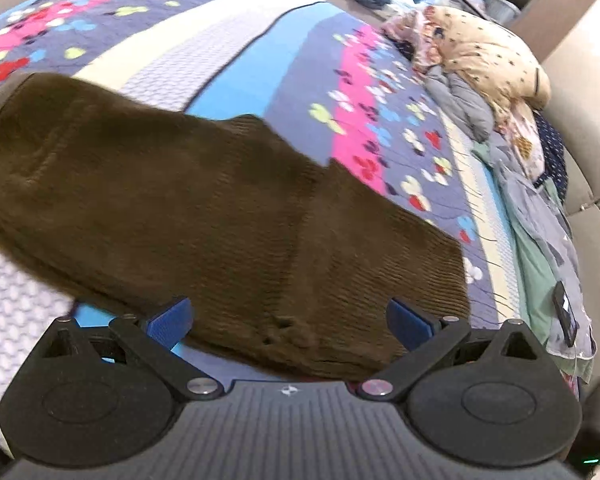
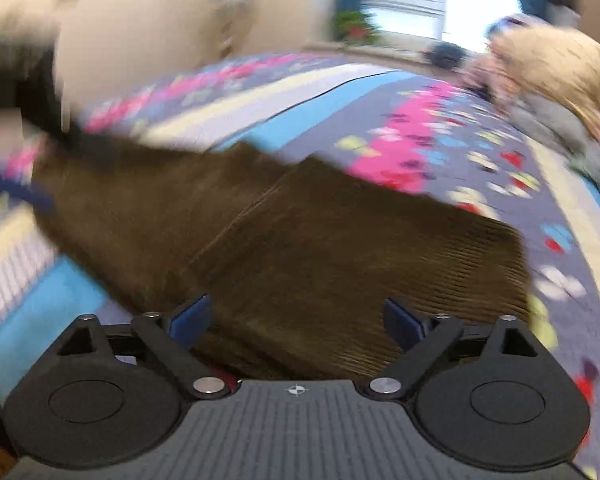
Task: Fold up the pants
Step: 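Grasp the pants end with the right tool while the left tool approaches, then grasp the pants end with the left tool beside the right tool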
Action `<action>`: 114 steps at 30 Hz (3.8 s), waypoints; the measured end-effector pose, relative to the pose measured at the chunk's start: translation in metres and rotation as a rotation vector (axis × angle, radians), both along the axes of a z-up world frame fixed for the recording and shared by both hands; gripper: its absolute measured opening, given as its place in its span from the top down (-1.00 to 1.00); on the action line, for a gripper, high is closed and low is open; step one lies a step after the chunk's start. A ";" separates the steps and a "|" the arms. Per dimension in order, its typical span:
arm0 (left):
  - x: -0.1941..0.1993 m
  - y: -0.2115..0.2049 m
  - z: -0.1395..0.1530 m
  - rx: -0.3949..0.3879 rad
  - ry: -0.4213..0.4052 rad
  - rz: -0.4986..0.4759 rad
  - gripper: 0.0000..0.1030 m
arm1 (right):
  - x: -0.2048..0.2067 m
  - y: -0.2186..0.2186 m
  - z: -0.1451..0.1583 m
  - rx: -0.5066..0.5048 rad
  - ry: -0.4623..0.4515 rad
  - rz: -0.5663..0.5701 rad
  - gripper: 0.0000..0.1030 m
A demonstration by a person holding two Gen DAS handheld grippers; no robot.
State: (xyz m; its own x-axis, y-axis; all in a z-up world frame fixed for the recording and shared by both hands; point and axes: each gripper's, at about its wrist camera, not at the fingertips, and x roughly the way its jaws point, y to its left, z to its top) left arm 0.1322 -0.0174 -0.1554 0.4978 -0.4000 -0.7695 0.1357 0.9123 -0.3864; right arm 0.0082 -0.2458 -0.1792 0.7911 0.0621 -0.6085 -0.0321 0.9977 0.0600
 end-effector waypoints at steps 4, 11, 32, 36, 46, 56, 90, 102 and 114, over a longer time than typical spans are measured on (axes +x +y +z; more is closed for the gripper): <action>-0.005 -0.033 0.003 -0.035 -0.029 -0.026 -1.00 | -0.042 -0.058 0.016 0.095 -0.020 -0.229 -0.90; 0.005 -0.077 -0.008 -0.081 -0.067 -0.033 -1.00 | -0.090 -0.145 -0.017 0.488 0.043 -0.571 -0.92; 0.026 -0.071 -0.071 -0.046 0.072 -0.032 -0.99 | -0.026 -0.131 -0.091 0.822 0.137 -0.687 -0.67; 0.009 -0.059 -0.048 -0.131 0.119 0.019 -1.00 | -0.034 -0.145 -0.088 0.871 0.184 -0.642 -0.68; -0.038 -0.102 -0.095 -0.333 0.435 0.149 -1.00 | -0.043 -0.200 -0.080 0.806 0.192 -0.575 -0.84; -0.018 -0.173 -0.127 -0.313 0.474 0.150 -1.00 | -0.009 -0.210 -0.085 0.810 0.206 -0.455 -0.90; -0.024 -0.118 -0.115 -0.431 0.528 0.211 -1.00 | -0.023 -0.192 -0.074 0.952 0.391 -0.434 0.13; -0.012 -0.163 -0.132 -0.438 0.506 0.232 -1.00 | -0.014 -0.198 -0.054 1.005 0.424 -0.429 0.25; -0.008 -0.159 -0.133 -0.310 0.499 0.221 -0.40 | 0.008 -0.226 -0.081 1.008 0.431 -0.479 -0.67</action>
State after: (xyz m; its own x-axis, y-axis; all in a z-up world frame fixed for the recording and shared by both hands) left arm 0.1239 -0.1765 -0.2880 0.2049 -0.5708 -0.7951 -0.3086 0.7333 -0.6059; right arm 0.0162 -0.4714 -0.2601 0.6066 0.4180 -0.6762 0.5452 0.4003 0.7365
